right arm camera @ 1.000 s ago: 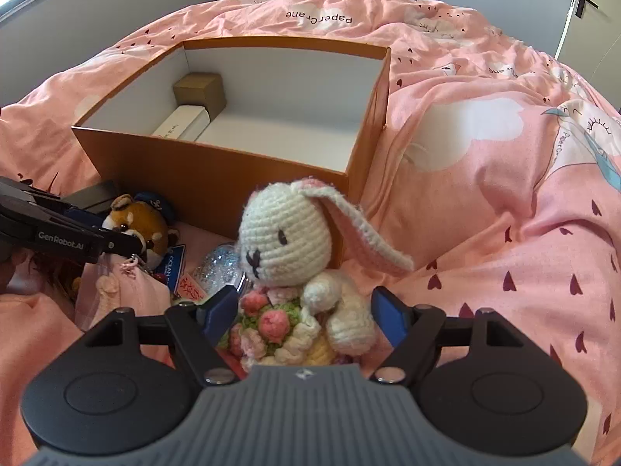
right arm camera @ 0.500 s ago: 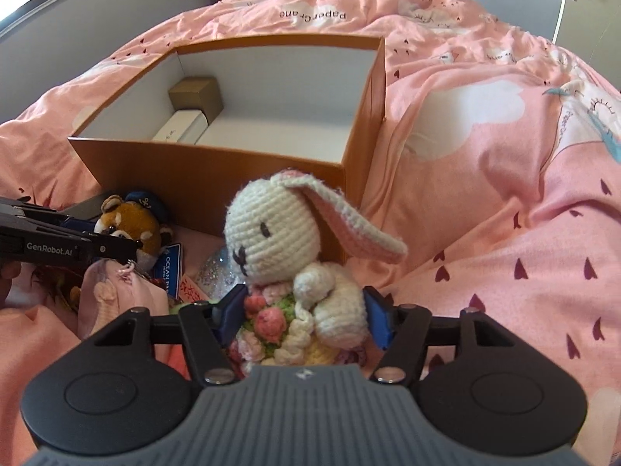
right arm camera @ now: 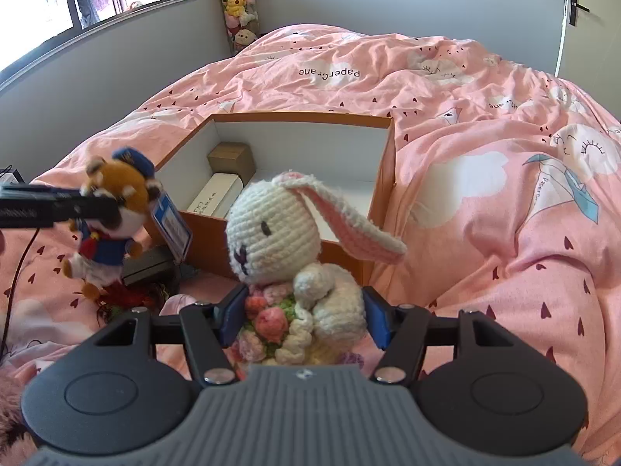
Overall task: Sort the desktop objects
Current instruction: 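Lift the raccoon plush with the left tool while the right tool lifts the bunny toward the box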
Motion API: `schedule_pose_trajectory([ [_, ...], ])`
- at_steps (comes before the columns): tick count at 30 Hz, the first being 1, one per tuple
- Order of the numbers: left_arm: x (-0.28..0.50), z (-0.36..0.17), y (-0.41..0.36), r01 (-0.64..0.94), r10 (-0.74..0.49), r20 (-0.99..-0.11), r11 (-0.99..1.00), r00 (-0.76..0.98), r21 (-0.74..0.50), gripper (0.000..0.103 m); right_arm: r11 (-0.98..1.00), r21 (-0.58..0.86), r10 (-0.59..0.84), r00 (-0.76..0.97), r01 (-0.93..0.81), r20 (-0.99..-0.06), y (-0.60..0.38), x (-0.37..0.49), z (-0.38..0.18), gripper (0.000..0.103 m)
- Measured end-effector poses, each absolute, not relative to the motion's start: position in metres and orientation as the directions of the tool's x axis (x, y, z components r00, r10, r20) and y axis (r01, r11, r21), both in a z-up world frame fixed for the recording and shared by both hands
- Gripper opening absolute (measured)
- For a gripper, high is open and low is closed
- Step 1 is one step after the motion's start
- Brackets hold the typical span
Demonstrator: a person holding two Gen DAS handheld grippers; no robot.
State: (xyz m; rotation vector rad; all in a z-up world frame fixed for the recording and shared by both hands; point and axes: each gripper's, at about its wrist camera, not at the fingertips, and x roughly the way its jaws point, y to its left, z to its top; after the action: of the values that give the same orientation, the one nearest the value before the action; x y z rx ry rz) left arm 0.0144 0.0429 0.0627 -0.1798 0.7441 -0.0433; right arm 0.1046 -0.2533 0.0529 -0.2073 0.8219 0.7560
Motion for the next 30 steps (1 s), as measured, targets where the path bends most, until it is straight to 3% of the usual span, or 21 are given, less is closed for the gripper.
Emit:
schedule_pose_trajectory([
  [9, 0.013, 0.052, 0.028, 0.069, -0.352, -0.722, 0.918, 0.595, -0.391, 0.053, 0.728, 0.331, 0.559, 0.24, -0.6, -0.793, -0.253, 0.102, 0.024, 0.064],
  [23, 0.052, -0.024, 0.031, -0.079, -0.373, -0.763, 0.873, 0.528, -0.482, 0.054, 0.756, 0.377, 0.555, 0.219, -0.535, -0.803, -0.237, 0.119, -0.018, 0.068],
  [30, 0.04, -0.018, 0.03, -0.049, -0.377, -0.764, 0.882, 0.523, -0.469, 0.062, 0.721, 0.346, 0.557, 0.205, -0.6, -0.805, -0.238, 0.111, -0.009, 0.072],
])
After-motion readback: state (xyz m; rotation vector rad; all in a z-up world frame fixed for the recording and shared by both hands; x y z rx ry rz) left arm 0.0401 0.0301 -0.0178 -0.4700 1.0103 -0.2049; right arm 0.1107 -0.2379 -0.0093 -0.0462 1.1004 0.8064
